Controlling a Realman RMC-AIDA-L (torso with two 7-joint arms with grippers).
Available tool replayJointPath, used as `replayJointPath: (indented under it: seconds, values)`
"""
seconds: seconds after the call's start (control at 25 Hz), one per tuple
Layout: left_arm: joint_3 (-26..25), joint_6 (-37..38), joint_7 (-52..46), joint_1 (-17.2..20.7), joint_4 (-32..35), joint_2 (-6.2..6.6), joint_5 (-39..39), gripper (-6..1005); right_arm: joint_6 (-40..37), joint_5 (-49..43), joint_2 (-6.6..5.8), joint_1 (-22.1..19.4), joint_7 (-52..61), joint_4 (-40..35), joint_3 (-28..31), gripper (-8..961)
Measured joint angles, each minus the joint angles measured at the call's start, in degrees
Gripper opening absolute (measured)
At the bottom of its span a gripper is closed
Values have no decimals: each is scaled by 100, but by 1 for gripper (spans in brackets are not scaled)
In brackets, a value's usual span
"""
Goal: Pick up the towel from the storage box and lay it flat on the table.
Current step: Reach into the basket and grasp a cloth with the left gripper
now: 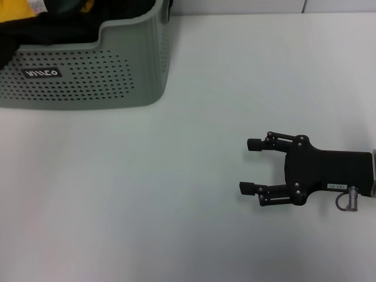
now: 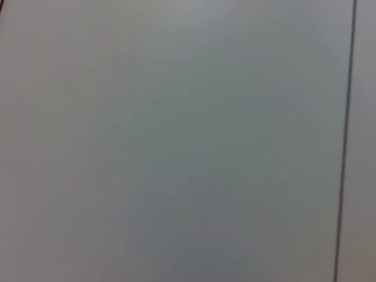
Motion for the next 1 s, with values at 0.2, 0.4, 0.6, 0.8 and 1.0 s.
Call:
replayJointPath:
  seconds: [0.2,0.4,0.6,0.8,1.0]
  values:
    - [1,-559,-316,-135,148,-10,664,486,-13,4,0,3,-3,-2,0,857]
    - [65,-696,-571,-171,88,10,892,474,-19,5,0,-3,-11,-3,3,857]
    - [67,-506,-570,-87,106,-29,853,462,-11,9,0,-18,-127,104,28,857]
    - [66,-161,-576,-27,92,-23,911,452,-8,13,4,14,-152,207,21,857]
    - [107,-219,-585,-3,45,-24,976,451,0,14,9,13,-152,213,7,857]
